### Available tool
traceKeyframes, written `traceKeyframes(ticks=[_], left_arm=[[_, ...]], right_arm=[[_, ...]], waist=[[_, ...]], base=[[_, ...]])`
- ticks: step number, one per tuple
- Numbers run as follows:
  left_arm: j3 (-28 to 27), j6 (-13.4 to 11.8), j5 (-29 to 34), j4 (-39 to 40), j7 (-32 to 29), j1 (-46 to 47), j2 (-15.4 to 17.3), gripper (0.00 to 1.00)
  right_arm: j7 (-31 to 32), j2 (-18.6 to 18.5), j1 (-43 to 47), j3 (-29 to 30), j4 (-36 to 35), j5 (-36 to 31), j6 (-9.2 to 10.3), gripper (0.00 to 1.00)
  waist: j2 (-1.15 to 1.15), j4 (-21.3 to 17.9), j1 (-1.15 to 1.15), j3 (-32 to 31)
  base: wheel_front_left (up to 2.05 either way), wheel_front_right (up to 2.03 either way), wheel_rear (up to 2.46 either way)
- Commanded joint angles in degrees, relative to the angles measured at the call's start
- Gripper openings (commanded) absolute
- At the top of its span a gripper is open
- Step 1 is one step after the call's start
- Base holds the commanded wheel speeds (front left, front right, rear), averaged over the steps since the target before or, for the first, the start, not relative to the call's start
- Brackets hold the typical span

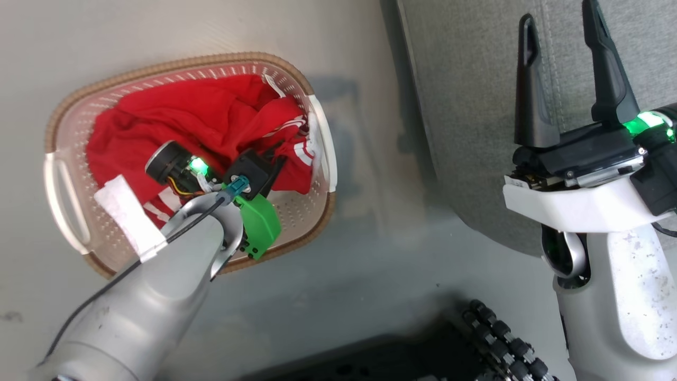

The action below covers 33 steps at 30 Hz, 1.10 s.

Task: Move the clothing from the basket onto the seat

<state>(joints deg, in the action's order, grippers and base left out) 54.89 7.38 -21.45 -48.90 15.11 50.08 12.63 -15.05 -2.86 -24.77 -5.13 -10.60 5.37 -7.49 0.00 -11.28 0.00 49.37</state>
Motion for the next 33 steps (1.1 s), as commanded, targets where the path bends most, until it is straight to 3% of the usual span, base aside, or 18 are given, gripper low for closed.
traceKeyframes(ticks=[1,12,17,26,33], left_arm=[[-1.7,-0.1,-0.6,2.3,0.1,-2.0,0.4,0.0],[-19.5,0.0,0.2,20.9,0.1,-16.2,-0.9,0.0],[-26.8,0.2,0.1,29.4,0.1,-22.5,-4.2,0.0],[-31.7,0.2,1.4,40.8,0.1,-28.6,-6.5,0.0],[-30.4,0.2,1.5,45.4,0.1,-28.3,-7.3,0.0]], right_arm=[[-0.2,-0.1,0.9,-0.1,0.4,-0.6,0.0,1.0],[-0.2,-0.1,7.2,0.1,4.0,-1.5,0.0,1.0],[-0.2,-0.1,11.2,0.4,6.1,-1.1,0.0,1.0],[-0.2,-0.1,17.0,-2.0,9.9,0.4,0.0,1.0],[-0.2,-0.1,19.1,-5.8,11.7,1.9,0.0,1.0]], waist=[[0.0,2.8,0.0,-5.0],[0.0,6.3,0.0,-20.0],[0.0,7.9,0.0,-27.1],[0.0,9.6,0.0,-36.5],[0.0,9.5,0.0,-40.1]], base=[[0.0,0.0,0.0],[0.0,0.0,0.0],[0.0,0.0,0.0],[0.0,0.0,0.0],[0.0,0.0,0.0]])
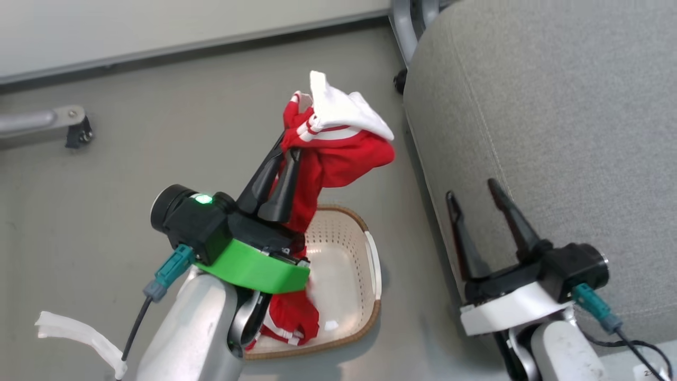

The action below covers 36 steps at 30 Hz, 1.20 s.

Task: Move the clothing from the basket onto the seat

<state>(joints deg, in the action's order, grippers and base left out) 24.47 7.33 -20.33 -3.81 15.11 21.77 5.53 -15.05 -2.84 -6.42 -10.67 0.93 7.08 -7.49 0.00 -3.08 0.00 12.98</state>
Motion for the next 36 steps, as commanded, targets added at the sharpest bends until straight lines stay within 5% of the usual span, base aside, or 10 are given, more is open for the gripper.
traceKeyframes(ticks=[1,10,24,25,26,36], left_arm=[[0.5,0.2,0.2,1.1,0.1,0.5,-0.2,0.0],[4.9,0.2,-1.0,6.3,0.1,3.2,-0.5,0.0],[14.1,0.2,-5.5,12.3,0.1,6.4,0.3,0.0],[14.2,0.2,-5.7,12.3,0.1,6.4,0.3,0.0],[14.0,0.2,-5.9,12.0,0.1,6.3,0.5,0.0],[9.7,0.2,-5.0,3.8,0.1,3.8,-0.3,0.0]], right_arm=[[-0.2,-0.1,0.7,-1.3,0.4,0.4,0.0,1.0],[-0.2,-1.7,-2.1,-10.8,2.2,1.9,0.01,1.0],[-0.2,-1.5,-7.1,-11.4,3.9,3.9,0.01,1.0],[-0.2,-1.5,-7.1,-11.7,3.7,3.9,0.01,0.6],[-0.2,-1.8,-7.1,-12.6,4.0,3.8,0.01,0.0],[-0.2,-3.1,-3.8,-14.8,3.4,4.4,0.01,0.0]], waist=[[0.0,1.3,0.0,-4.0],[0.0,1.5,0.0,-4.5],[0.0,3.8,0.0,-3.9],[0.0,4.0,0.0,-3.9],[0.0,4.2,0.0,-3.9],[0.0,5.0,0.0,-3.7]], base=[[0.0,0.0,0.0],[0.0,0.0,0.0],[0.0,0.0,0.0],[0.0,0.0,0.0],[0.0,0.0,0.0],[0.0,0.0,0.0]])
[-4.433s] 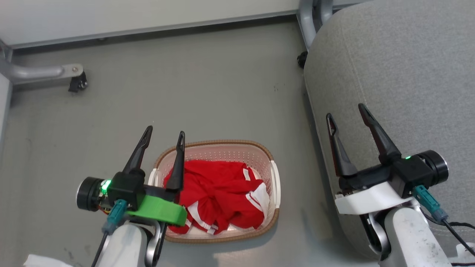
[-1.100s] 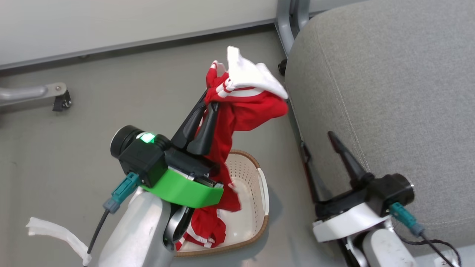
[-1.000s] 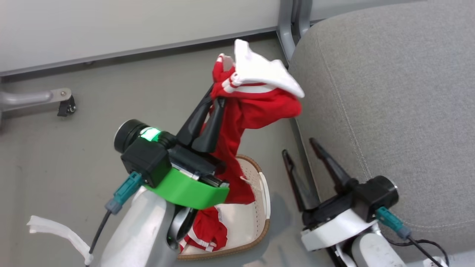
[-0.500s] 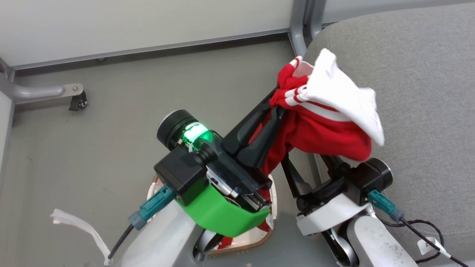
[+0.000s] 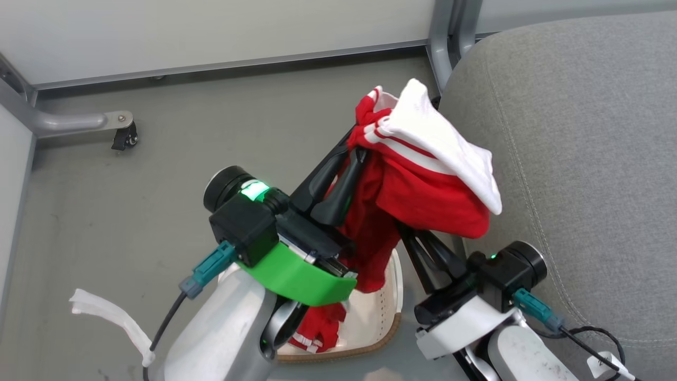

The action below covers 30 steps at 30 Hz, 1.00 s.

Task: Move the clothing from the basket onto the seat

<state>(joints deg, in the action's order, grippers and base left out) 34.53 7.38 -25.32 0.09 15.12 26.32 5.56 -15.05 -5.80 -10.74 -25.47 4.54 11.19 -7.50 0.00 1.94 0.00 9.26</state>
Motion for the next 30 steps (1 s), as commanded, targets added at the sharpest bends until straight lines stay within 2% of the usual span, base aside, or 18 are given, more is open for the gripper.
traceKeyframes(ticks=[1,10,11,12,13,14,15,23,30], left_arm=[[-0.5,0.2,0.2,-0.8,0.1,-1.0,-0.4,0.0],[-1.4,0.2,3.0,-6.1,0.1,-2.6,-0.3,0.0],[-1.2,0.2,3.2,-6.5,0.1,-2.6,-0.3,0.09],[-1.0,0.2,3.3,-7.0,0.1,-2.6,-0.1,0.28],[-1.1,0.2,3.6,-7.3,0.1,-2.6,0.0,0.51],[-1.1,0.2,3.8,-7.4,0.1,-2.6,0.0,0.87],[-1.4,0.2,4.1,-7.7,0.1,-2.7,-0.2,1.0],[-2.7,0.2,6.2,-8.6,0.1,-3.0,-0.9,1.0],[-3.4,0.2,6.9,-8.4,0.0,-3.8,0.0,1.0]], right_arm=[[-0.2,-0.2,0.9,0.1,-0.3,0.4,0.02,0.0],[-0.2,0.1,2.6,0.5,-0.8,1.0,0.02,0.0],[-0.2,0.1,2.7,0.5,-0.8,1.0,0.02,0.0],[-0.2,0.1,2.7,0.5,-0.9,1.0,0.02,0.0],[-0.2,0.2,2.7,0.8,-1.1,1.1,0.02,0.0],[-0.2,0.2,2.8,0.9,-1.2,1.1,0.02,0.0],[-0.2,0.3,2.8,1.0,-1.4,1.2,0.02,0.0],[-0.2,0.6,2.9,1.8,-2.3,0.4,0.02,0.0],[-0.2,0.7,2.2,2.2,-1.4,-0.2,0.02,0.0]], waist=[[0.0,-0.1,0.0,0.0],[0.0,-1.4,0.0,-1.0],[0.0,-1.5,0.0,-1.0],[0.0,-1.7,0.0,-1.1],[0.0,-1.8,0.0,-1.2],[0.0,-1.9,0.0,-1.2],[0.0,-1.9,0.0,-1.2],[0.0,-1.8,0.0,-0.9],[0.0,-1.8,0.0,-0.8]], base=[[0.0,0.0,0.0],[0.0,0.0,0.0],[0.0,0.0,0.0],[0.0,0.0,0.0],[0.0,0.0,0.0],[0.0,0.0,0.0],[0.0,0.0,0.0],[0.0,0.0,0.0],[0.0,0.0,0.0]])
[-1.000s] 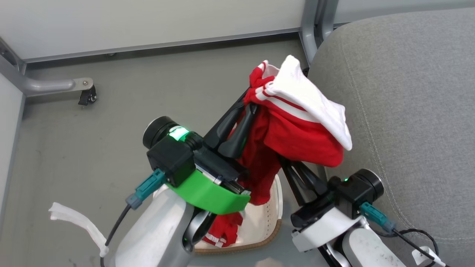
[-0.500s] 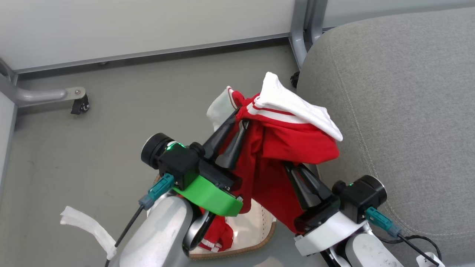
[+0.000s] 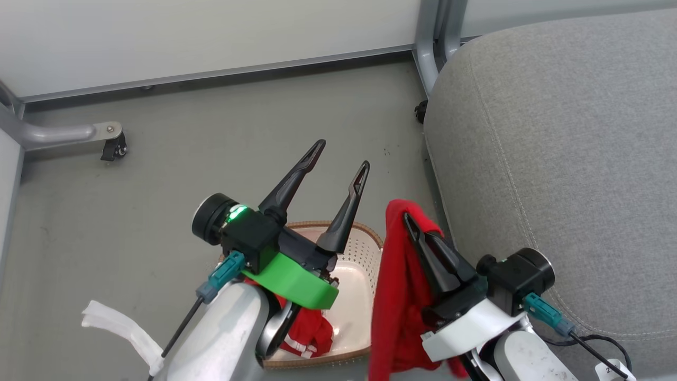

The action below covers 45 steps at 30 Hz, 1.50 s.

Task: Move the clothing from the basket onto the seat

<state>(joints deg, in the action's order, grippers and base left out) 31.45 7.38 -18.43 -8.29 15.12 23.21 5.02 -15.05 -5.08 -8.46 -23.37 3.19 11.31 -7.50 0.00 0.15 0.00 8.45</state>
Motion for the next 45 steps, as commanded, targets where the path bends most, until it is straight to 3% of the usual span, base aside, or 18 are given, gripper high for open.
traceKeyframes(ticks=[1,14,26,36,45], left_arm=[[-0.4,0.2,0.3,0.1,0.1,-0.8,0.8,1.0],[-1.4,0.2,3.0,-0.1,0.0,-2.6,2.5,1.0],[-1.5,0.2,6.6,0.3,0.1,-3.5,4.8,1.0],[4.1,0.2,6.0,0.5,0.0,-1.9,9.3,1.0],[10.4,0.2,4.8,2.1,-0.1,2.5,12.6,1.0]], right_arm=[[-0.2,0.0,-0.2,0.2,0.0,-0.4,0.02,0.0],[-0.2,-0.3,-1.6,1.6,-1.5,-1.1,0.02,0.0],[-0.2,1.2,-3.1,6.6,-8.6,-3.4,0.02,0.0],[-0.2,2.1,-1.5,9.6,-14.4,-4.6,0.02,0.0],[-0.2,1.8,-8.1,17.2,-18.9,-8.5,0.02,0.0]], waist=[[0.0,-0.1,0.0,0.0],[0.0,-1.9,0.0,2.0],[0.0,-10.4,0.0,7.0],[0.0,-18.2,0.0,10.4],[0.0,-19.8,0.0,14.0]], base=[[0.0,0.0,0.0],[0.0,0.0,0.0],[0.0,0.0,0.0],[0.0,0.0,0.0],[0.0,0.0,0.0]])
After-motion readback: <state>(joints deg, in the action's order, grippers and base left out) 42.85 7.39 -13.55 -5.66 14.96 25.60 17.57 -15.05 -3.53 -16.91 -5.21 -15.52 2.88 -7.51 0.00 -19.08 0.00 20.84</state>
